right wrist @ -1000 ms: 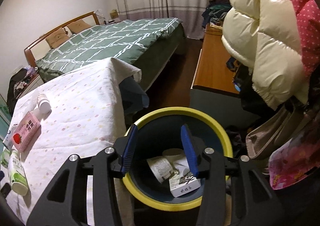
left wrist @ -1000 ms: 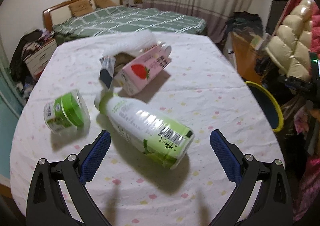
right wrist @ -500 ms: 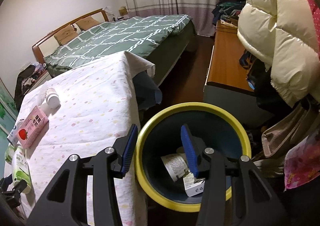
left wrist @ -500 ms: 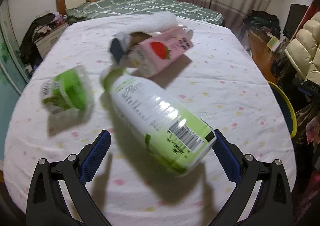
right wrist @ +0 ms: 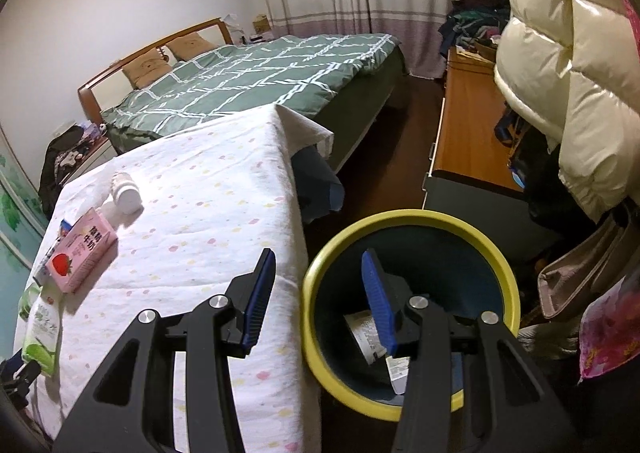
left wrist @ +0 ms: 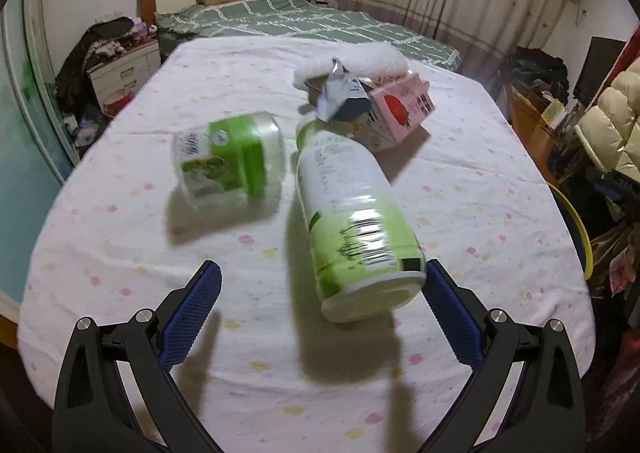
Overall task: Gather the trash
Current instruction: 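Grasp the green-labelled milk bottle by its base with the left gripper, then carry the milk bottle over the bin and open the left gripper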
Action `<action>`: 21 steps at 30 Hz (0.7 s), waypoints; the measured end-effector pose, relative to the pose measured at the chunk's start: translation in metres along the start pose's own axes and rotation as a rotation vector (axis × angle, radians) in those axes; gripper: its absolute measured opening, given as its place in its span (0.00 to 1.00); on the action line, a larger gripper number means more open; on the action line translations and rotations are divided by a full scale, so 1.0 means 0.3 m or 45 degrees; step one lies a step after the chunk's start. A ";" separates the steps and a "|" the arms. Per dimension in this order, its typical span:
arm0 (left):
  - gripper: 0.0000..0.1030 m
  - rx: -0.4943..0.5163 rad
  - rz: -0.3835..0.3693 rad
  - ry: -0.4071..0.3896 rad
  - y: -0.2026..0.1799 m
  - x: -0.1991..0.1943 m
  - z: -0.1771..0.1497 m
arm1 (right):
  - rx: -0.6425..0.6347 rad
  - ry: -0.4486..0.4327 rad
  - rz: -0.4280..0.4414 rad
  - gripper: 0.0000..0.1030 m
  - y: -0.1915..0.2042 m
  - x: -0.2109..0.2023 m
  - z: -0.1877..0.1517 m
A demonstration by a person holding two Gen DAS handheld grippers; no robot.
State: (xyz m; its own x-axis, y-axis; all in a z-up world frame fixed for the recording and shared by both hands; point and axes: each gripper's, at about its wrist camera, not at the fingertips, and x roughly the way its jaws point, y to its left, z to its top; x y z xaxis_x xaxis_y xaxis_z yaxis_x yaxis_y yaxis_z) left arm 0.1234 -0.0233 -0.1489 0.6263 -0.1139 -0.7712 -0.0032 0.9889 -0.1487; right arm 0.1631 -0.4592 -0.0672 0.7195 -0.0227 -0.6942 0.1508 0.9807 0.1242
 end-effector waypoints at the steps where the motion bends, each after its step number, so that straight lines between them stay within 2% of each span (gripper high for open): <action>1: 0.95 -0.004 -0.010 0.007 -0.005 0.010 0.000 | -0.002 -0.003 0.001 0.42 0.002 -0.004 0.000; 5: 0.95 -0.050 -0.009 0.006 -0.013 0.033 -0.003 | 0.005 -0.003 0.000 0.42 0.001 -0.003 -0.002; 9: 0.93 -0.030 0.058 -0.044 -0.040 0.039 -0.002 | 0.012 0.007 0.008 0.42 0.001 0.010 -0.007; 11: 0.85 -0.004 0.085 -0.066 -0.055 0.039 -0.001 | 0.012 0.010 0.012 0.42 0.002 0.016 -0.011; 16: 0.50 0.051 0.090 -0.042 -0.067 0.061 -0.009 | 0.016 0.018 0.023 0.42 -0.007 0.028 -0.018; 18: 0.50 0.092 0.097 -0.046 -0.071 0.054 -0.016 | 0.016 0.017 0.021 0.42 -0.006 0.028 -0.018; 21: 0.50 0.189 0.121 -0.104 -0.085 0.014 -0.018 | 0.019 0.013 0.021 0.42 -0.009 0.028 -0.019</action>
State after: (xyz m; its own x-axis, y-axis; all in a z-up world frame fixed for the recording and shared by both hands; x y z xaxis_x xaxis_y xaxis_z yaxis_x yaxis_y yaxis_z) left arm 0.1217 -0.0494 -0.1517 0.6900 -0.0170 -0.7236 0.0458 0.9987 0.0202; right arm 0.1650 -0.4610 -0.0773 0.7148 -0.0045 -0.6993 0.1492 0.9779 0.1462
